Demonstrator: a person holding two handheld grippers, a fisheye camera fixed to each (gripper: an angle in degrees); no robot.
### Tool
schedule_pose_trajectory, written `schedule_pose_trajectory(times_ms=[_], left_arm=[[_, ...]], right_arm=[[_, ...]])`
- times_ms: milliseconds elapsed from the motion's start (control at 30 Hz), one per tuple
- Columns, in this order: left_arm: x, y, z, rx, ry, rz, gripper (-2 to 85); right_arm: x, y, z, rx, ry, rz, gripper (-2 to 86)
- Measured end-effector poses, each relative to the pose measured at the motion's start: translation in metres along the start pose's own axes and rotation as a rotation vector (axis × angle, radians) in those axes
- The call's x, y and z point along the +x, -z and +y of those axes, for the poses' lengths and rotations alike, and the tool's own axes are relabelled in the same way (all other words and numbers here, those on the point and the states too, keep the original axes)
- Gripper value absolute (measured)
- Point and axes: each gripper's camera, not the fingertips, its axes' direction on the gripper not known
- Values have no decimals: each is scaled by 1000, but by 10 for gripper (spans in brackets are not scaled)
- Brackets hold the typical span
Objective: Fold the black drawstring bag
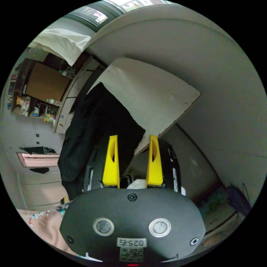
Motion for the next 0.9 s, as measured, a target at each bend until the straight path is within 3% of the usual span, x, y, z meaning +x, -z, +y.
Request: schedule_pose_trajectory(times_ms=[167,300,467,633,800,900], left_arm=[[-12,-32,-25,-99,47,67,133],[-8,-63,-45,-262,66,17,113],[4,-79,-53,-286,59,-25,115],[-14,-92,-63,-330,174,65,112],[-27,-88,-65,-379,251,99,61],[-26,-70,-57,-342,235,64,8]], right_arm=[[11,-20,-2,-8,-1,-89,141],[28,-30,4,122,-203,-136,110],[9,-44,1,166,-149,13,101],[-22,-61,-17,132,-15,217,97],[-37,-68,-40,49,-4,328,78],[-38,-58,-52,19,10,295,71]])
